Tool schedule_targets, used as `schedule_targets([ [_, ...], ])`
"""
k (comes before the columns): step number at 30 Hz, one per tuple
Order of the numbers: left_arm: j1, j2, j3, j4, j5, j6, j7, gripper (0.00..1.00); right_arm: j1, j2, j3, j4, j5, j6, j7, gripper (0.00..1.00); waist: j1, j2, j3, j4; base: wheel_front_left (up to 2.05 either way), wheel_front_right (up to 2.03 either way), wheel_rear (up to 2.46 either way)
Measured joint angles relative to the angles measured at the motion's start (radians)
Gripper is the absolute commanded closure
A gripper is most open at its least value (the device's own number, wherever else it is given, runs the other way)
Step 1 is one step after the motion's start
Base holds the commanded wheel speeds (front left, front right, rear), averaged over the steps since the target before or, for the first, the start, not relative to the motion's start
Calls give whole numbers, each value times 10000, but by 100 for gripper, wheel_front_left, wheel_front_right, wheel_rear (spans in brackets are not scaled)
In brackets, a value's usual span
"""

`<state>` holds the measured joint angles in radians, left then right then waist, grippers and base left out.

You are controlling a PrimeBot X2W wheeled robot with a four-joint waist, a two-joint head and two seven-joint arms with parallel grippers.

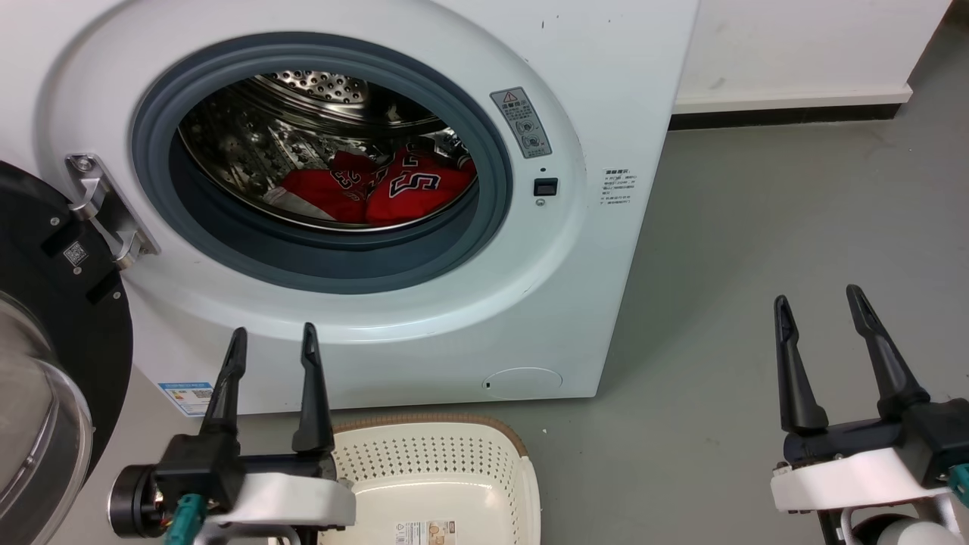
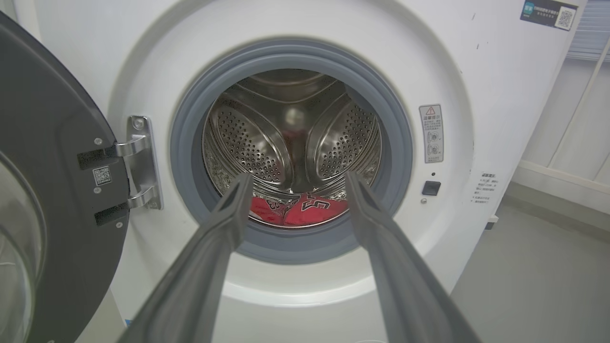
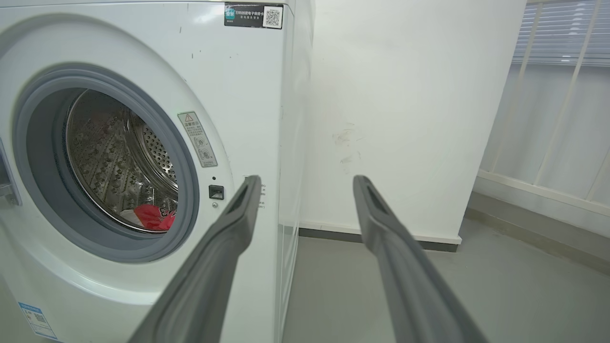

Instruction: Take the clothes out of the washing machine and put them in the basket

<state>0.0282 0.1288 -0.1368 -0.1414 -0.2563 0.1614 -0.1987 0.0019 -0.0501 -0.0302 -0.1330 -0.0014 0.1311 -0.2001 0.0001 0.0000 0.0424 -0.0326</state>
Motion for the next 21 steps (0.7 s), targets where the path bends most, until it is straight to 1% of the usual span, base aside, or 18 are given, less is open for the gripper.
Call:
schedule_targets([
  [1, -2, 130, -134, 15, 259, 17, -29, 0, 0, 0, 17, 0, -88, 0, -21, 0, 0, 0, 2, -4, 0, 0, 0],
  [3, -18, 347, -399, -63, 736, 282, -81, 0, 15, -2, 59, -2, -301, 0, -50, 0, -1, 0, 6, -12, 0, 0, 0],
  [5, -16, 380, -606, -71, 794, 560, -115, 0, 27, -2, 81, -31, -479, 0, -111, 0, 0, 0, 13, -18, 0, 0, 0],
  [7, -16, 506, -798, -71, 859, 679, -163, 0, 30, -2, 81, -77, -621, 0, -130, 0, -1, 0, 28, -24, 0, 0, 0],
  [10, -14, 516, -846, -35, 754, 681, -217, 0, 34, -2, 65, -117, -723, 0, -209, 0, 0, 0, 38, -30, 0, 0, 0],
  [13, -14, 420, -685, -182, 731, 629, -276, 0, 46, -2, -10, -136, -706, 0, -265, 0, 0, 0, 46, -35, 0, 0, 0],
  [14, -7, 339, -571, -196, 637, 500, -299, 0, 64, -2, -54, -127, -658, 0, -286, 0, -1, 0, 47, -37, 0, 0, 0],
  [16, 65, 142, -366, -180, 464, 98, -337, 0, 108, -4, -148, -54, -428, 0, -328, 0, 0, 0, 43, -44, 0, 0, 0],
  [20, 230, -180, 151, 84, 405, -928, -422, 0, 278, -2, -374, 508, 420, 0, -385, 0, -1, 0, 9, -62, 0, 0, 0],
  [21, 307, -265, 272, 203, 410, -1170, -424, 0, 286, -10, -408, 562, 374, -2, -416, 0, -1, 0, -1, -61, 0, 0, 0],
])
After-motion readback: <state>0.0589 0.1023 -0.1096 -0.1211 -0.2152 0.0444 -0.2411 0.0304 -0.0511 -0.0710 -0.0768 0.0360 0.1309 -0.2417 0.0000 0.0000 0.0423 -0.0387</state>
